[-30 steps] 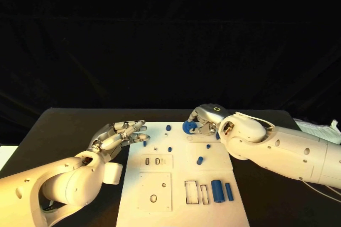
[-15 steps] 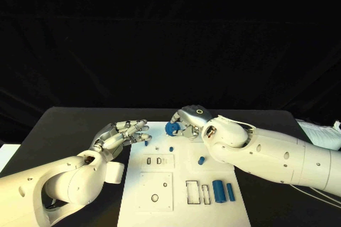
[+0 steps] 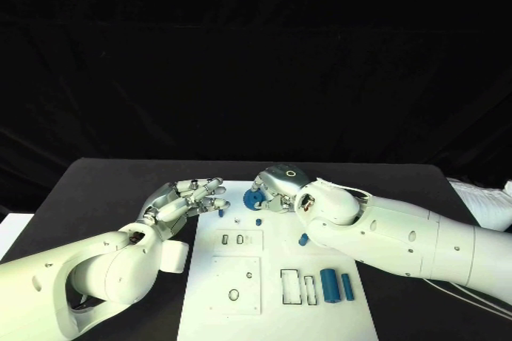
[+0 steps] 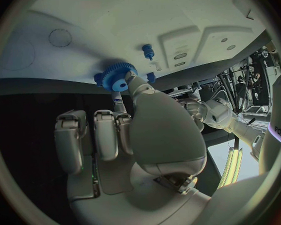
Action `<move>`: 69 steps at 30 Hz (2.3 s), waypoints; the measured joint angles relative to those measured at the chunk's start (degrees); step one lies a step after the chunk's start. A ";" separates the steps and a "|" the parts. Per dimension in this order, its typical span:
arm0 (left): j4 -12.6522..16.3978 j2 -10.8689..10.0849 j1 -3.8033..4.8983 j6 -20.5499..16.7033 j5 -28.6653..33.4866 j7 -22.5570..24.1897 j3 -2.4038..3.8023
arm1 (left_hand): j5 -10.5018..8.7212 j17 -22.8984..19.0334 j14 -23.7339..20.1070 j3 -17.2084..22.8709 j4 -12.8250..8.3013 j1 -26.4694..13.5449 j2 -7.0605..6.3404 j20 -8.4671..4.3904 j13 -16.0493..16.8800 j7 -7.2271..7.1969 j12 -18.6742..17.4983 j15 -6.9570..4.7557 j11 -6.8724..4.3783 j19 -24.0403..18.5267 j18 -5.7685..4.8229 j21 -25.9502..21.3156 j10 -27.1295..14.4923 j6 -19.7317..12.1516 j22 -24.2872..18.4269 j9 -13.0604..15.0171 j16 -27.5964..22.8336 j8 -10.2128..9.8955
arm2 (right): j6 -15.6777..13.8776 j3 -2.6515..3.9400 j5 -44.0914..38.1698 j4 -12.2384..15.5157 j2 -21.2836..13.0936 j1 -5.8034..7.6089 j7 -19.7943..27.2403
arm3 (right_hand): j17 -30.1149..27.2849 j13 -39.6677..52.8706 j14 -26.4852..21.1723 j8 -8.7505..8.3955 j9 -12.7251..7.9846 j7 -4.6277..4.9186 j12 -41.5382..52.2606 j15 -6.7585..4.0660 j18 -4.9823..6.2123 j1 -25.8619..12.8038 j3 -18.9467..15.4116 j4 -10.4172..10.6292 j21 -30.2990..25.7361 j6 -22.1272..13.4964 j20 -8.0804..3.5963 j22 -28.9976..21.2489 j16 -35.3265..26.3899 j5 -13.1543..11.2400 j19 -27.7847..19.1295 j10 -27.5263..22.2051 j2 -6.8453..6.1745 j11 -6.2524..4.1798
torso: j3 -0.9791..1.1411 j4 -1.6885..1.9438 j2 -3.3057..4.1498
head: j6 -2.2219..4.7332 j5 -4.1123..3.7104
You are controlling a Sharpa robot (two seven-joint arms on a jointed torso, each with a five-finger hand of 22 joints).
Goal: Assemble the parts on the task board
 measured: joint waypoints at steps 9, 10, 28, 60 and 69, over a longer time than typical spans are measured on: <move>-0.03 0.00 0.00 0.02 0.00 -0.02 0.00 | 0.00 -0.01 0.00 0.00 0.00 0.00 0.00 0.00 0.00 0.00 0.00 0.00 0.00 0.00 0.00 0.00 0.00 0.00 0.00 0.00 0.00 0.00 | 0.95 0.05 0.00 -1.22 0.75 0.06 0.06 | 0.00 -0.01 0.00 -0.96 -2.86 0.00 0.00 0.00 0.00 -2.06 0.52 0.28 0.00 0.00 0.00 0.00 0.17 -0.43 0.00 0.00 -0.30 0.01 | 0.02 -0.06 0.00 | -0.08 0.20; -0.04 0.00 0.00 0.02 0.00 -0.02 0.00 | 0.00 -0.01 0.00 0.00 0.00 0.00 0.00 0.00 0.00 0.00 0.00 0.00 0.00 0.00 -0.01 0.00 0.00 0.00 0.00 0.00 0.00 0.00 | 1.06 0.05 0.00 -1.42 0.81 0.06 0.05 | -0.01 -0.01 -0.03 -1.58 -2.86 0.00 0.00 0.04 0.00 -3.38 0.20 0.84 0.00 0.00 0.00 0.00 0.84 0.62 0.00 0.13 -0.61 0.25 | 0.02 -0.07 -0.01 | -0.08 0.20; -0.29 0.18 0.00 0.02 0.00 -0.15 0.00 | 0.00 0.06 0.00 0.00 0.00 0.00 0.00 0.00 0.00 0.00 0.00 0.00 0.00 0.00 0.00 0.00 0.00 0.00 -0.06 0.00 0.00 0.00 | 3.19 -0.19 1.18 -2.64 1.52 -0.11 -0.17 | -0.02 -0.02 -0.20 -3.48 -0.23 1.12 0.00 1.67 0.01 -11.61 -2.42 8.72 0.00 -6.63 1.36 0.03 1.56 -3.23 -0.10 0.17 -2.45 1.82 | 0.03 -0.08 -0.02 | -0.24 0.02; -0.98 0.20 0.00 0.06 0.00 -0.33 -0.03 | 0.00 0.09 0.00 0.00 0.00 0.00 0.00 0.00 0.00 0.00 0.00 0.00 -0.21 0.00 0.00 0.00 -0.21 0.00 -0.10 0.00 0.01 0.00 | -4.10 1.29 22.90 5.59 -19.50 0.26 12.11 | 0.02 -0.03 -0.20 -3.19 -0.27 1.43 0.00 1.66 0.01 -3.81 -0.15 0.08 0.00 -4.92 1.35 0.01 1.56 -0.14 -0.11 -0.03 -2.69 2.02 | 0.26 -1.29 -0.47 | 0.62 -0.96; -1.35 0.75 -0.01 0.07 0.00 -0.35 -0.07 | 0.00 0.09 0.00 0.00 0.00 0.00 0.00 0.00 0.00 0.00 0.00 0.00 -0.21 0.00 0.00 0.00 -0.21 0.00 -0.09 0.00 0.01 0.00 | -3.43 0.95 29.49 3.35 -23.78 -0.50 17.17 | 0.01 -0.01 0.00 -3.19 -0.33 1.43 -0.01 1.86 0.01 -3.76 -1.81 -0.92 0.00 -4.92 1.35 0.00 1.56 0.44 -0.11 -0.03 -3.66 2.02 | 0.46 -1.56 -0.58 | 0.56 -1.32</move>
